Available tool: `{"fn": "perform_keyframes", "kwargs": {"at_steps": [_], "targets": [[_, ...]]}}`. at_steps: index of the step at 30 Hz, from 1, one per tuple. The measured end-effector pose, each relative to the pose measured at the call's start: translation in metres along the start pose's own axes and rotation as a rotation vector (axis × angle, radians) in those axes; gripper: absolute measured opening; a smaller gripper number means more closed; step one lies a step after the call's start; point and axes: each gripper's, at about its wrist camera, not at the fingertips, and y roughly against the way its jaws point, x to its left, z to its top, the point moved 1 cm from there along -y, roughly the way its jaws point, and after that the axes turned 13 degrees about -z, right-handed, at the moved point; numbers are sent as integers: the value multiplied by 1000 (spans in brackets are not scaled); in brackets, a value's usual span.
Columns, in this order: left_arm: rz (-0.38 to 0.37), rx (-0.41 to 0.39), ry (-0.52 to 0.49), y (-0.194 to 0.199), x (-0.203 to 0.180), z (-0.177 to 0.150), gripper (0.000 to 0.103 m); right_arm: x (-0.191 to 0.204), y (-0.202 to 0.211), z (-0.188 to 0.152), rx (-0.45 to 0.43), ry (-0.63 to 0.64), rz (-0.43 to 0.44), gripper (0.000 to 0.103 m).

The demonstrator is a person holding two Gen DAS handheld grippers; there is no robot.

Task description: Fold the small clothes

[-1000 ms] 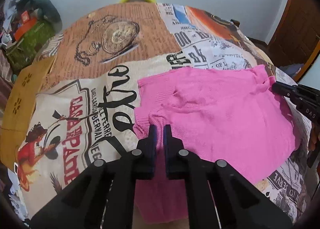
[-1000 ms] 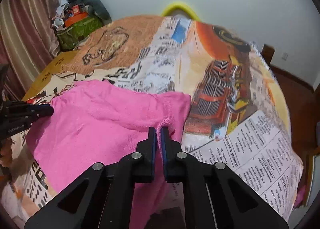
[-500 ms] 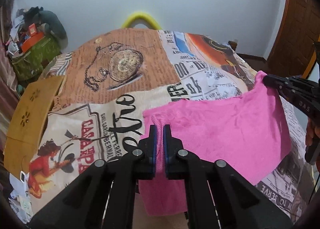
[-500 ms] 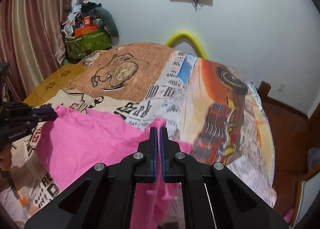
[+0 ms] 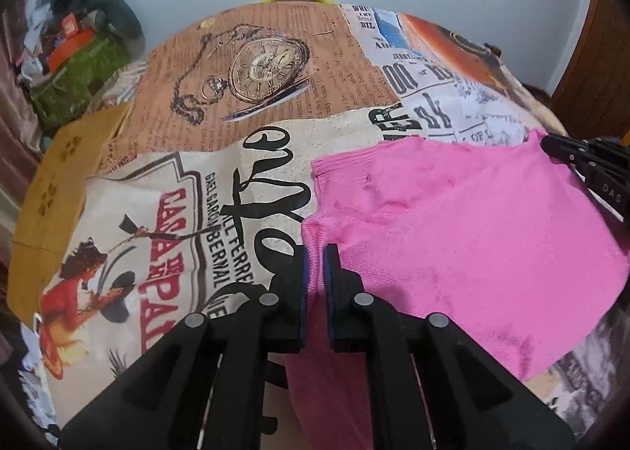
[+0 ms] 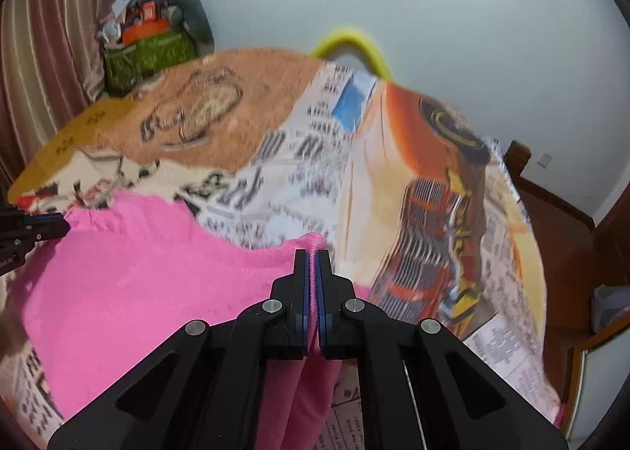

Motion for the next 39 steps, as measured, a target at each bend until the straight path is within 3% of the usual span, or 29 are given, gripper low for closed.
{"fn": "perform_keyframes", "kwargs": {"at_steps": [6, 8, 10, 14, 19, 21, 25, 33, 39], "targets": [[-14, 12, 1, 15, -1, 2, 17, -4, 12, -3, 23, 2, 23, 7], [-8, 2, 7, 23, 0, 2, 23, -10, 26, -2, 13, -28, 46, 17], [-8, -6, 14, 30, 0, 3, 32, -13, 40, -2, -10, -46, 64, 35], [-36, -11, 36, 46, -2, -1, 35, -14, 71, -10, -61, -56, 84, 41], [-57, -1, 24, 56, -10, -15, 69, -12, 83, -32, -28, -112, 139, 54], [-62, 16, 24, 54, -10, -22, 75, -8, 82, -43, -2, -122, 150, 60], [-96, 79, 84, 36, 0, -27, 76, -4, 71, -61, 60, -138, 159, 62], [-275, 105, 262, 1, 22, -10, 76, -16, 44, -69, 132, -214, 190, 63], [-304, 111, 205, -15, 13, 7, 76, -19, 28, -65, 146, -258, 253, 64]]}}
